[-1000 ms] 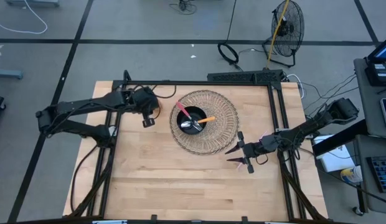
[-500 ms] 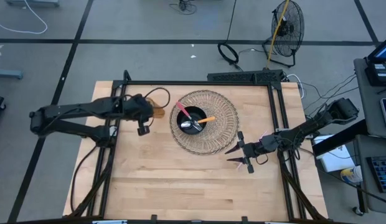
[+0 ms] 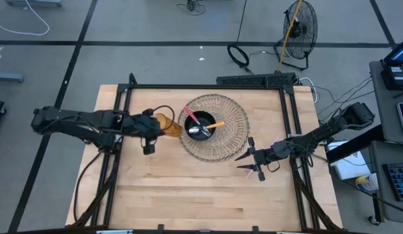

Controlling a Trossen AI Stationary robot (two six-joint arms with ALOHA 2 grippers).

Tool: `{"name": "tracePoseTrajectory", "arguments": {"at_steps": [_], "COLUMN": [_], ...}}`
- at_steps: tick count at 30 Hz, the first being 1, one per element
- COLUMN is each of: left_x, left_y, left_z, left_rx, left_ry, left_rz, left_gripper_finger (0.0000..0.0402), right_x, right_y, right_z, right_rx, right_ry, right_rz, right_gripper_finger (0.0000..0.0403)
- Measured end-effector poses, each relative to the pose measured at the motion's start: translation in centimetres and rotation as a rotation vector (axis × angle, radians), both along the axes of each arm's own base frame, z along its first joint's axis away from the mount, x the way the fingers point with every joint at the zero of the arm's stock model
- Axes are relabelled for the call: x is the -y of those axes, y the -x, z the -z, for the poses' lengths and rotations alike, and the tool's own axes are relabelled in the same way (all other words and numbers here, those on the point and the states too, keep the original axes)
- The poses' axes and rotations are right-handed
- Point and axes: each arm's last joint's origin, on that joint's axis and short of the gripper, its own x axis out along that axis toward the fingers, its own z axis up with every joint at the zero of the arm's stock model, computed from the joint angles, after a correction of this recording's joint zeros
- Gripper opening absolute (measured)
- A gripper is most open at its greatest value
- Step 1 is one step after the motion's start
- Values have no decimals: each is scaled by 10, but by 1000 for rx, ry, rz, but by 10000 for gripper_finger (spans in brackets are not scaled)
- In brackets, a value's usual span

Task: Pick & Place Utensil
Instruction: Put the brown cup to the right of the black bowl on the brown mat

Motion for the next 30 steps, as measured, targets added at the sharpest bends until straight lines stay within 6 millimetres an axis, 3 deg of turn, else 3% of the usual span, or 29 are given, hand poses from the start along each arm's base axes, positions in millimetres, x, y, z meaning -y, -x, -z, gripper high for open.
{"name": "tracePoseTrajectory", "arguments": {"at_steps": [16, 23, 30], "left_x": [35, 50, 67], "left_y": [-4, -9, -32], "left_z": [-8, -18, -15], "left_rx": [117, 246, 321], "left_ry": [55, 72, 45], "left_rz": [163, 246, 337], "left_gripper_finger": [17, 12, 7], "right_x": [0, 0, 0], "right_y": [0, 0, -1], "right_z": [0, 0, -4], "right_rx": [-1, 0, 41], "right_ry": [-3, -1, -5], "right_rz": [0, 1, -8], "right_gripper_finger": [132, 132, 132]}}
